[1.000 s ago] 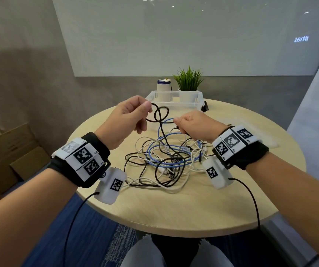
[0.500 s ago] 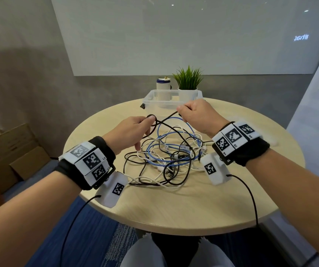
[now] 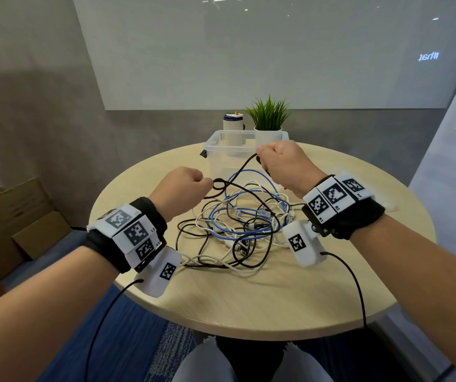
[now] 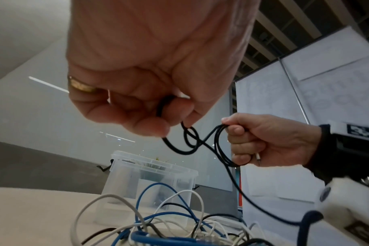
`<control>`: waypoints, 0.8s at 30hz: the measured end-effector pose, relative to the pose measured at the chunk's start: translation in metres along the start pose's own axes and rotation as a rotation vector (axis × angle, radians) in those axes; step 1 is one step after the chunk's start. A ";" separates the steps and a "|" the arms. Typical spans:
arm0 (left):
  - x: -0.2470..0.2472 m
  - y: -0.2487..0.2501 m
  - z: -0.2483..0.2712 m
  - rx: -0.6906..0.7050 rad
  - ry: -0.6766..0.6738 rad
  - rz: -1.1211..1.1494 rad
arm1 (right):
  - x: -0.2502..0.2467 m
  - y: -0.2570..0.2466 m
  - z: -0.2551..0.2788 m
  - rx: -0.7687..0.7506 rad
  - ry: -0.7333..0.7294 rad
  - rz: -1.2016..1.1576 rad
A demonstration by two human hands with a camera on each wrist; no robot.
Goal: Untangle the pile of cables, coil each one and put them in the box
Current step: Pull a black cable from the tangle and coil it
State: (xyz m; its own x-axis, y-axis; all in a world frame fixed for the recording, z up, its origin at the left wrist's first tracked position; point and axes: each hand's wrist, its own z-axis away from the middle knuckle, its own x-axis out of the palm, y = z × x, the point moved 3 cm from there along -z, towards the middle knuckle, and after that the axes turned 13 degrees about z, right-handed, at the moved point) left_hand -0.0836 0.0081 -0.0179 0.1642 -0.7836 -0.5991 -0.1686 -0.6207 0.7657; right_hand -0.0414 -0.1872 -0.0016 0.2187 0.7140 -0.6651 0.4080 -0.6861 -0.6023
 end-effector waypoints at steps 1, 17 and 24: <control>0.001 -0.001 0.000 0.017 -0.026 -0.031 | -0.001 0.001 -0.001 0.010 0.011 -0.019; 0.010 -0.006 0.007 -0.215 -0.348 0.041 | -0.004 -0.006 0.003 -0.084 0.036 -0.102; 0.011 -0.019 -0.004 -0.192 -0.262 0.043 | -0.002 -0.011 0.006 -0.105 0.021 -0.043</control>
State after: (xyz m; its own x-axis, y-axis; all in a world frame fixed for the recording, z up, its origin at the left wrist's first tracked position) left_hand -0.0743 0.0114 -0.0381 -0.0986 -0.8041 -0.5863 0.0209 -0.5907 0.8066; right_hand -0.0516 -0.1820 0.0033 0.2171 0.7457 -0.6300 0.5076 -0.6375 -0.5796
